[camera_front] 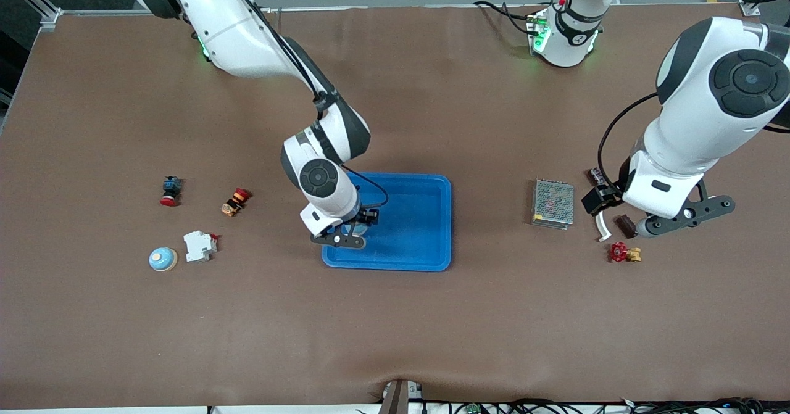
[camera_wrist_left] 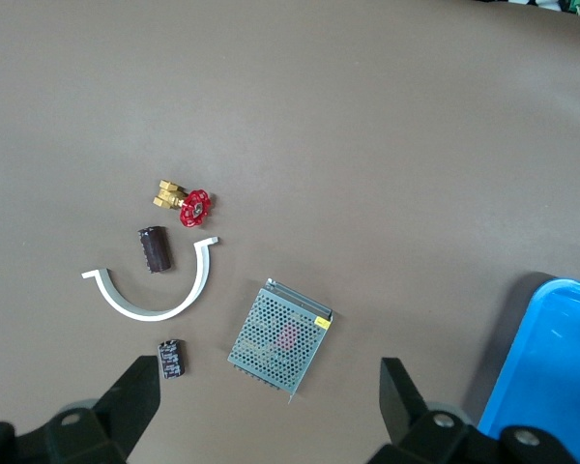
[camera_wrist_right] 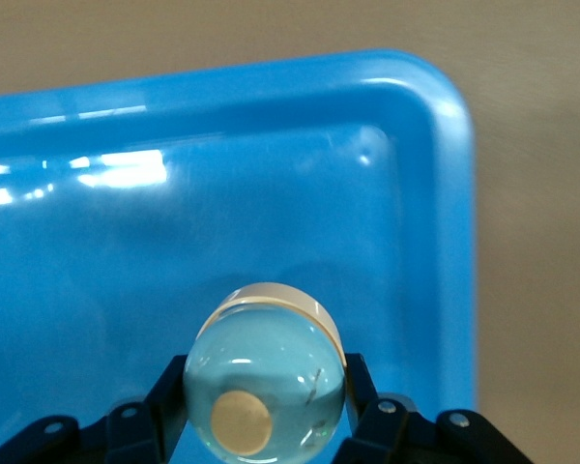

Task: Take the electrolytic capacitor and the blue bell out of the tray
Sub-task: 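Carry the bell toward the red buttons while the left gripper withdraws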

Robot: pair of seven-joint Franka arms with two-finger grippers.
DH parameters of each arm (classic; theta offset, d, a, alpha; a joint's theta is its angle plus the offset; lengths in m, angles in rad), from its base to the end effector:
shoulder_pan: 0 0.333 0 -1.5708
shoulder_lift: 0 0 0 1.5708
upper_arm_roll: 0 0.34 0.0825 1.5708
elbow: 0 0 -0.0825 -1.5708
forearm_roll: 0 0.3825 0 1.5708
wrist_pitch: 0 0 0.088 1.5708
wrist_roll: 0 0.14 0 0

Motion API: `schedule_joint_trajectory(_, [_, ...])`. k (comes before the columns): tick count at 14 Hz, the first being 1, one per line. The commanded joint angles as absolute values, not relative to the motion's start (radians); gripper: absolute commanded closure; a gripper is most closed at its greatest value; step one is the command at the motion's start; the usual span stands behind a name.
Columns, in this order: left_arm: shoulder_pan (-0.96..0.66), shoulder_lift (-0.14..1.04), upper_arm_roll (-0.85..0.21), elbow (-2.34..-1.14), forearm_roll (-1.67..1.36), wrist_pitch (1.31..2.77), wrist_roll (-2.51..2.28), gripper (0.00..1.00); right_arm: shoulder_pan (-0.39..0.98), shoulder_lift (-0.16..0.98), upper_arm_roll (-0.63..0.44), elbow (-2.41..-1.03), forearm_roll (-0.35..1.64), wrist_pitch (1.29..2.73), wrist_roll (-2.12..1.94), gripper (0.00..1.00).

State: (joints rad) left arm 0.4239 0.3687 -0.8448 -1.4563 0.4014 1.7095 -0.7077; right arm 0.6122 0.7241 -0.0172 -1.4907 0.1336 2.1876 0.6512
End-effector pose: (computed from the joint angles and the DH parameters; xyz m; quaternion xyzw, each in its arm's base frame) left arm 0.6359 -0.1465 0.5206 -0.9891 -0.1331 -0.0365 0.0508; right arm 0.5962 0.4160 0.2274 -0.9966 0.0653 0.0390 0.0313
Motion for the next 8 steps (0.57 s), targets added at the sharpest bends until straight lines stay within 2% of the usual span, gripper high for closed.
schedule_joint_trajectory(1, [0.437,0.35,-0.856,-1.448,0.387,1.681,-0.684,0.0,0.618,0.533,-0.02,-1.563,0.12,2.024,0.66,0.69])
schedule_joint_trajectory(4, [0.437,0.35,-0.859,-1.447,0.387,1.672,-0.683,0.0,0.594,0.36,-0.023,-1.635,0.12,1.887,0.574,0.69])
schedule_joint_trajectory(8, [0.439,0.327,-0.862,-1.447,0.388,1.658,-0.675,0.0,0.465,0.096,-0.026,-1.891,0.118,1.868,0.301,0.69])
